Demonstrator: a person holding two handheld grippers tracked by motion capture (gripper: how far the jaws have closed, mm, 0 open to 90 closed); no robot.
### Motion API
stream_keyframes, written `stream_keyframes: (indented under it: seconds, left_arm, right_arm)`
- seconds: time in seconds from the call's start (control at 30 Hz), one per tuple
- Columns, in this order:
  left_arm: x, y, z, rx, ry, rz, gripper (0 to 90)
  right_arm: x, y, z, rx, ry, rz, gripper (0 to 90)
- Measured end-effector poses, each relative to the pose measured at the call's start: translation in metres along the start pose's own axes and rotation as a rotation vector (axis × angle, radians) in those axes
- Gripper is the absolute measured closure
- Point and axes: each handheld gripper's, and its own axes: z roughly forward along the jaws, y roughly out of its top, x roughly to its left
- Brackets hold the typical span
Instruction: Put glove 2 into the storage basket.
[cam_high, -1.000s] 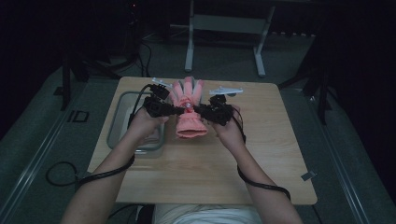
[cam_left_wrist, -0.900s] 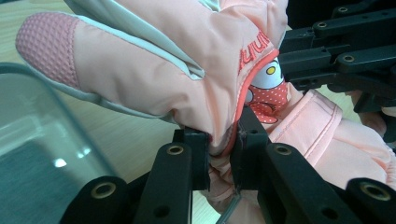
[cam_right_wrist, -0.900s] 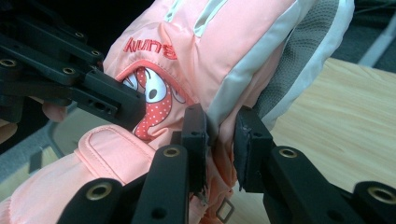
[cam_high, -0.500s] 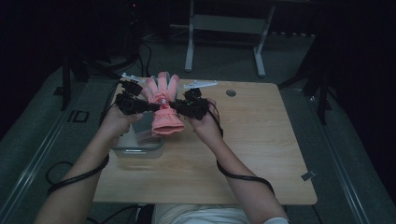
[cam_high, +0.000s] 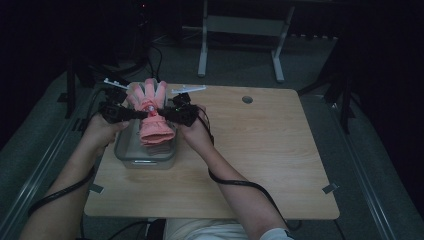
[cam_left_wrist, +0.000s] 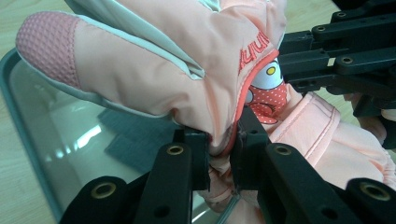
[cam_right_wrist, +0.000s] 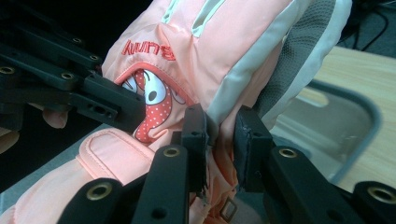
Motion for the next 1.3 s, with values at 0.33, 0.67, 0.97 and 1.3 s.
stream_keyframes:
  seconds: [0.33, 0.67, 0.97, 1.3]
  left_arm:
    - [0.02, -0.016, 0.035, 0.057, 0.01, -0.041, 78.5]
    - [0.029, -0.027, 0.069, 0.13, 0.045, -0.061, 78.1]
    - [0.037, -0.035, 0.081, 0.138, 0.047, -0.096, 76.8]
    - [0.039, -0.034, 0.081, 0.079, 0.1, -0.104, 58.0]
  right_arm:
    - [-0.014, -0.023, 0.031, 0.06, -0.009, 0.034, 76.1]
    - [-0.029, -0.045, 0.053, 0.142, -0.053, 0.054, 75.8]
    - [-0.031, -0.053, 0.062, 0.174, -0.079, 0.048, 74.9]
    - [-0.039, -0.046, 0.059, 0.154, -0.104, 0.071, 67.6]
